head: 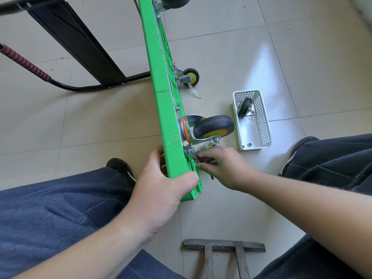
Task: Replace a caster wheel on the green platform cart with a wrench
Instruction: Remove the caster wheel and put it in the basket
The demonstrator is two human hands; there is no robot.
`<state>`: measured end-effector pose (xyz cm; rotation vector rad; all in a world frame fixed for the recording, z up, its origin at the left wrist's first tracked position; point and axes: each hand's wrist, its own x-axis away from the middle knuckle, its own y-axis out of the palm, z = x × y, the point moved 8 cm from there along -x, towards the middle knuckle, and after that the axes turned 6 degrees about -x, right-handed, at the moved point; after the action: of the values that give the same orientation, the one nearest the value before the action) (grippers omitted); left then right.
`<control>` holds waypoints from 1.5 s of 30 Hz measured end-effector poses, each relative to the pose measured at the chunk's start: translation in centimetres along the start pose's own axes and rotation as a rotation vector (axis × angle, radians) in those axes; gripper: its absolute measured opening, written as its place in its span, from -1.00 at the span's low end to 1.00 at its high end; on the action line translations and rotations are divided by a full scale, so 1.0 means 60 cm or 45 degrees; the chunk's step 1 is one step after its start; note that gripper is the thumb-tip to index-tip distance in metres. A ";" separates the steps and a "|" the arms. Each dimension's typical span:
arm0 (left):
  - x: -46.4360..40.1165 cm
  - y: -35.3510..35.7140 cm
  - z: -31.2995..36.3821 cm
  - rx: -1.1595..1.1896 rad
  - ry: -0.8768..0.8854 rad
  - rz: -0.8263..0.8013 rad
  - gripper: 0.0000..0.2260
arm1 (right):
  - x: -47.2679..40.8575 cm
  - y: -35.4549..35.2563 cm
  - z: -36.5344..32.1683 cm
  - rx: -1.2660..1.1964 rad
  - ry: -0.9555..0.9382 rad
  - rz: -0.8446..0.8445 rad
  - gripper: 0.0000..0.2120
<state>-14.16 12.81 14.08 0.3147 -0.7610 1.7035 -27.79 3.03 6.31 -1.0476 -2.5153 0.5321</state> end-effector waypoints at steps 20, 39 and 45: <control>0.001 0.003 0.008 0.005 0.009 -0.009 -0.51 | 0.068 -0.001 -0.002 -0.487 0.640 -0.157 -0.79; 0.000 0.003 0.008 0.032 0.035 -0.011 -0.46 | 0.047 0.019 -0.028 -0.504 0.567 -0.227 -0.53; -0.002 0.004 0.006 0.049 0.041 -0.017 -0.47 | 0.035 0.018 -0.012 -0.403 0.440 -0.225 -0.82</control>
<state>-14.42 12.47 14.22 0.3175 -0.7023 1.7083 -28.21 5.43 6.83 -0.9151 -2.3890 -0.0968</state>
